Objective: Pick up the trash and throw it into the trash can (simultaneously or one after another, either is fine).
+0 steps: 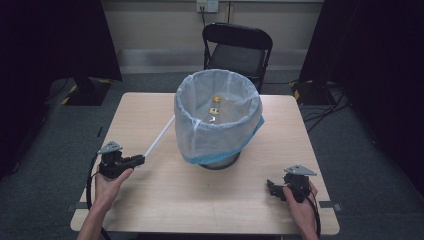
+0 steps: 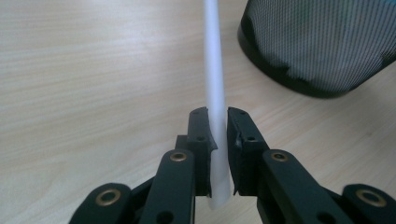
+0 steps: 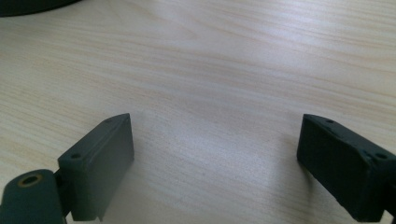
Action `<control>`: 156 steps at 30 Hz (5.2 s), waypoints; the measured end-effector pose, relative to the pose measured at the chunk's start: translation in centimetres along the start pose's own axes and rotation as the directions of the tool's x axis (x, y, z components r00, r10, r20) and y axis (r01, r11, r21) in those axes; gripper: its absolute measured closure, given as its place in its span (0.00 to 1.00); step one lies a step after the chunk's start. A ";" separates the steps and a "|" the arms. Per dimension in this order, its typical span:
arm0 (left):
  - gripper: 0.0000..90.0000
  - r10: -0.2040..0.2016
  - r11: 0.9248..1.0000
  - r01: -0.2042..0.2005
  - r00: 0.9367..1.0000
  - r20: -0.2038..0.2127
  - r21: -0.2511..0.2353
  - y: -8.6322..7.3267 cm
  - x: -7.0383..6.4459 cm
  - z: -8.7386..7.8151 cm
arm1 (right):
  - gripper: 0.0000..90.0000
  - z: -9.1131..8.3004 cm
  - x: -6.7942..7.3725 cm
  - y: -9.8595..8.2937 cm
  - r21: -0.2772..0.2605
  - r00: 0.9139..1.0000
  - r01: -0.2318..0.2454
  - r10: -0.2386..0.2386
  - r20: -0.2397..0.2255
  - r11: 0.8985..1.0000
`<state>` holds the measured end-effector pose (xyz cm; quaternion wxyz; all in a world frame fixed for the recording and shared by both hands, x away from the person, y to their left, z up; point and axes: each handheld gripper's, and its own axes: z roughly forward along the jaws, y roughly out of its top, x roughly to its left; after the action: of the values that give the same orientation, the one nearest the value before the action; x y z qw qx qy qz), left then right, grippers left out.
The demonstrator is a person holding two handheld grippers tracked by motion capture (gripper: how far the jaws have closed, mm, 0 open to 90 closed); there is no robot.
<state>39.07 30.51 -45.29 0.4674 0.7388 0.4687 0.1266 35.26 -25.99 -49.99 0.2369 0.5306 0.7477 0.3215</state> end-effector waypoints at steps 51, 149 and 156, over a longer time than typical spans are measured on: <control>0.89 0.040 0.953 -0.016 0.996 0.075 -0.302 8.8 -1.5 -3.5 | 0.11 0.0 0.0 0.0 0.000 1.000 0.000 0.000 0.000 1.000; 0.89 0.416 0.893 -0.323 0.858 0.302 -0.314 25.5 -17.2 3.2 | 0.11 0.0 -0.1 0.0 0.001 1.000 0.010 -0.010 -0.012 1.000; 0.69 0.418 0.899 -0.353 0.867 0.271 -0.258 25.3 -17.6 4.4 | 0.11 0.0 -0.1 0.0 0.001 1.000 0.011 -0.011 -0.012 1.000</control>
<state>47.08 10.59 -22.73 0.5738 0.7777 0.2136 0.1427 35.27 -26.11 -49.98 0.2339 0.5249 0.7520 0.3230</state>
